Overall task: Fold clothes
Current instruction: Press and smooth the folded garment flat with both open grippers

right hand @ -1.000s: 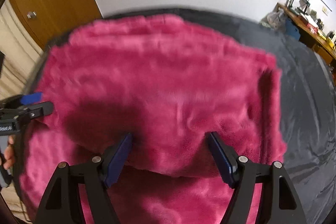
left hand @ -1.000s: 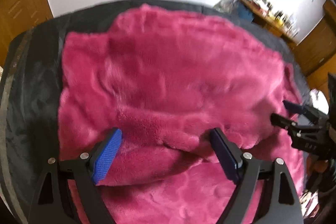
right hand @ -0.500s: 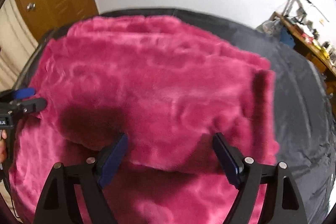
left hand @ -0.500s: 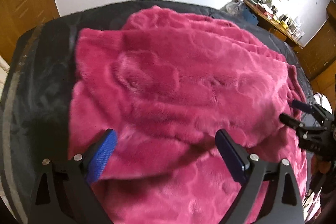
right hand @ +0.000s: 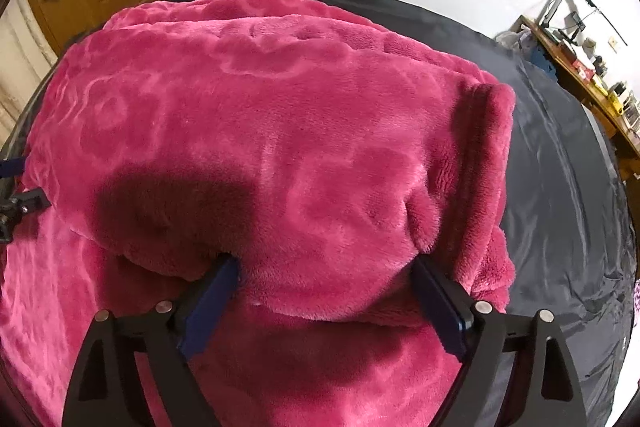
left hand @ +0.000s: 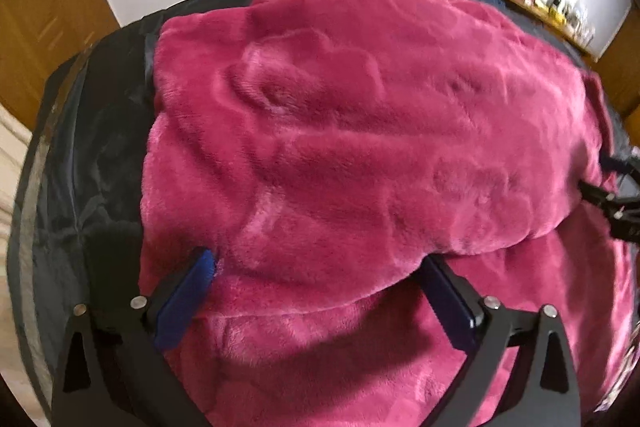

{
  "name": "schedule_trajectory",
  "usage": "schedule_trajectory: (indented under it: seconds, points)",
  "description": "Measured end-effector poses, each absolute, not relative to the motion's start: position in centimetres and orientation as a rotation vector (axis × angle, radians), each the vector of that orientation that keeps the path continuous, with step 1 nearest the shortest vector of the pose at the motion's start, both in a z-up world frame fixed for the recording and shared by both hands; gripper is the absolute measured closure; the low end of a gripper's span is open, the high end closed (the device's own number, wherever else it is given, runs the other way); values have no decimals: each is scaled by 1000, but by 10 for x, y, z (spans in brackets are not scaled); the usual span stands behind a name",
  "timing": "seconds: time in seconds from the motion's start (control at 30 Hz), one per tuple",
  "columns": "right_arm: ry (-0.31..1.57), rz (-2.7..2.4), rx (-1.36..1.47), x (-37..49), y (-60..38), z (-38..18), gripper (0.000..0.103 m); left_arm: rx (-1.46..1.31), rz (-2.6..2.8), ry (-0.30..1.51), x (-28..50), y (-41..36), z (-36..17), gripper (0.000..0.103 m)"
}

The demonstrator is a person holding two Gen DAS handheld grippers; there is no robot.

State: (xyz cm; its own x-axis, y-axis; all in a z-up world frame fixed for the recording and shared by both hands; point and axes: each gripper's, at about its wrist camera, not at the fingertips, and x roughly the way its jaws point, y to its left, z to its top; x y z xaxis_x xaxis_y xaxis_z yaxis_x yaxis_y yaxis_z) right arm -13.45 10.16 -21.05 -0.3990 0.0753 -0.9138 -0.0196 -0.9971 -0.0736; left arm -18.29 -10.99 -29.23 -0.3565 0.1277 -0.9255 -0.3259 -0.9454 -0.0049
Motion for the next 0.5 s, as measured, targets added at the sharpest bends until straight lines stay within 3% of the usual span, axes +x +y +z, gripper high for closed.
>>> schedule_trajectory:
  seconds: [0.07,0.3,0.5]
  points:
    - [-68,2562,-1703,-136,99,-208,12,-1604,2364,274,-181,-107,-291,2]
    - [50,2620,-1735,-76,81,-184,12,-1659,2299,35,-141,-149,-260,2]
    - [96,2608,-1851,-5,69,-192,12,-1695,2254,14,-83,-175,-258,2]
